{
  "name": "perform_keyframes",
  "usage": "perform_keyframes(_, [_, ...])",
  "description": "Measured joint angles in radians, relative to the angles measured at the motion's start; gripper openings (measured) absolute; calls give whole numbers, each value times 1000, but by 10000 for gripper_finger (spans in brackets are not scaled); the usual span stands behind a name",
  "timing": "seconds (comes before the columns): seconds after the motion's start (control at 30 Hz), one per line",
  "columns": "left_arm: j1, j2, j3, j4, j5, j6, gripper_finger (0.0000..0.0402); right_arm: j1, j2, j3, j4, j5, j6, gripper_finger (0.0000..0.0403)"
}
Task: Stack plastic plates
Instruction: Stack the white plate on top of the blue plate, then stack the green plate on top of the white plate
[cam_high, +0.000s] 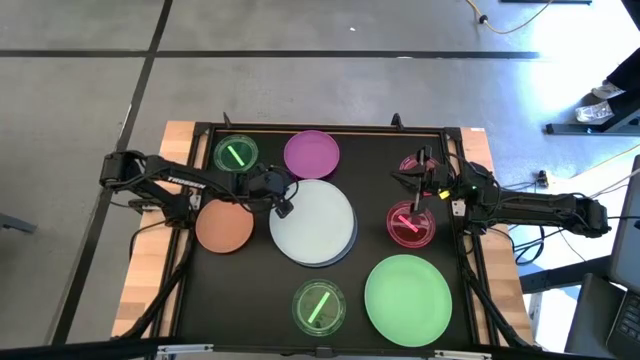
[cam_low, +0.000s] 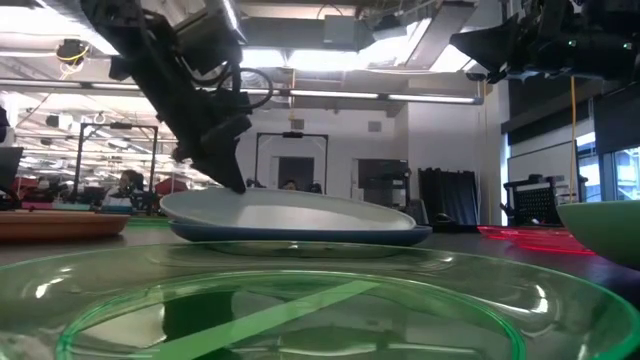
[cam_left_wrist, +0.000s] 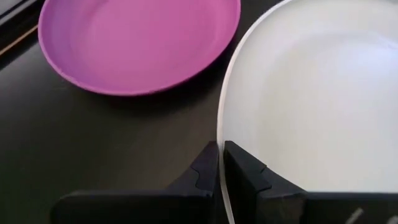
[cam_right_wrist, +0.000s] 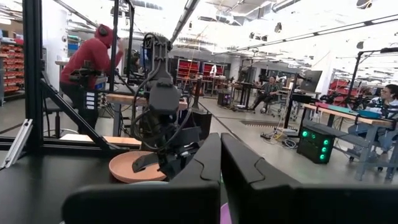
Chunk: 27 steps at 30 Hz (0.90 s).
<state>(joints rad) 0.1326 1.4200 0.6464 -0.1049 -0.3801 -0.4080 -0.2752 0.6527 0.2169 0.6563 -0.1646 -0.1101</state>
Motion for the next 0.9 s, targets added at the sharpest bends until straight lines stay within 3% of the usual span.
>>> perform_keyframes(0.13, [0,0,-23,43,15,0,33,0,0,0,0,0,0,3])
perform_keyframes(0.4, [-32,0,-32,71,100,-46,109,0,0,0,0,-1,7,3])
perform_keyframes(0.63, [-238,0,-32,210,-101,18,130,1,0,0,-5,-3,32,3])
perform_keyframes(0.9, [-445,0,-84,518,-96,242,131,35,66,66,-112,0,88,3])
